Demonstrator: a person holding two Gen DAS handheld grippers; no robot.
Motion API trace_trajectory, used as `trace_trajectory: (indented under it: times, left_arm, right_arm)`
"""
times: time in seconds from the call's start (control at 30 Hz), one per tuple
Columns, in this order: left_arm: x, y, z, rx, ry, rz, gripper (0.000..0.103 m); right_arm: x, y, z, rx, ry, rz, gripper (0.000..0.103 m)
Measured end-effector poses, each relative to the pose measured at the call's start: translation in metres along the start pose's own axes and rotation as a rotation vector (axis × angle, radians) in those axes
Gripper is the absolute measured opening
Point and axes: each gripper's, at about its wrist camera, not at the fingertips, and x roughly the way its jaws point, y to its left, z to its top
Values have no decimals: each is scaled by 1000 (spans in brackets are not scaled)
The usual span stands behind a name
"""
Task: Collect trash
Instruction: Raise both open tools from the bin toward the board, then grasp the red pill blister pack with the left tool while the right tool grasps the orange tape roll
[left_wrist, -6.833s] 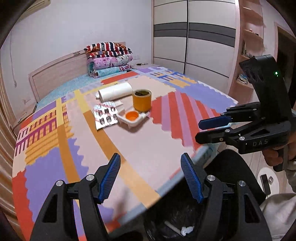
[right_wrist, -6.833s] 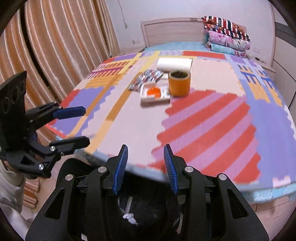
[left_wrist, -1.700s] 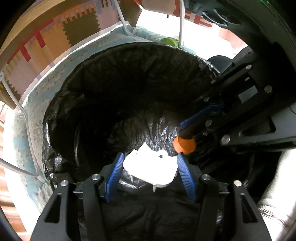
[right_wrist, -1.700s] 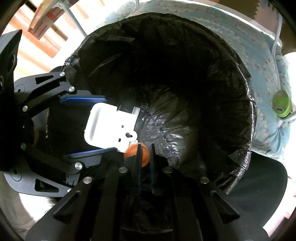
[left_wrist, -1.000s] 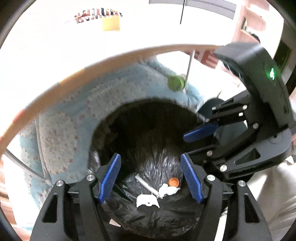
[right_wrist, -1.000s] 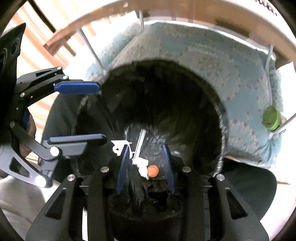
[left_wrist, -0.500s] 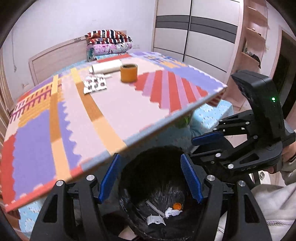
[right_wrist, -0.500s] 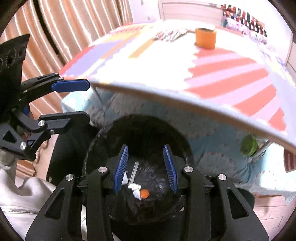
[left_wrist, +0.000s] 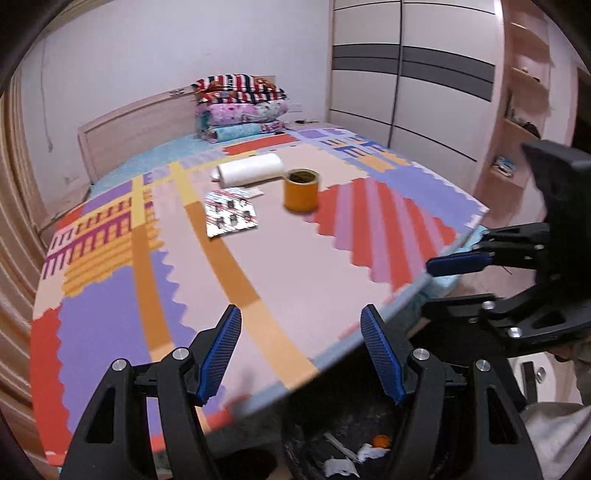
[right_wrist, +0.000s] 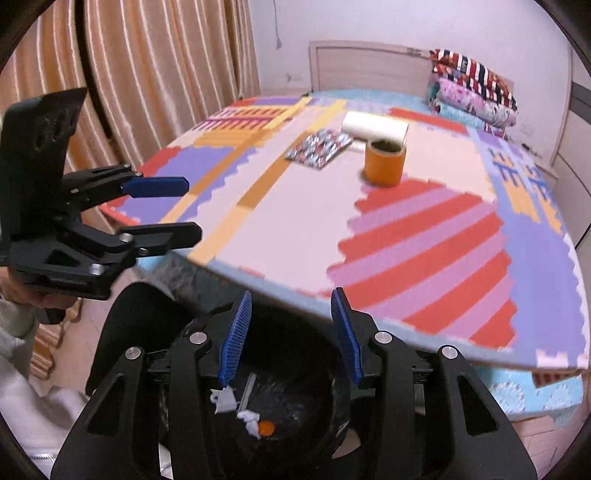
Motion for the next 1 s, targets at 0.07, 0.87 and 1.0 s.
trace_trajectory:
  times: [0.07,0.87,1.0]
  left_arm:
    - [5,5,5,-13,3,2,64]
    - [72,48,68,-90,42,60,65]
    - [87,56,76,-110,61,63,71]
  right_arm:
    - [1,-1,8,-8,-16,-11,48]
    - [34,-45,70,11,-87,-109,57]
    - [45,-53,80,13,-102,-109,60]
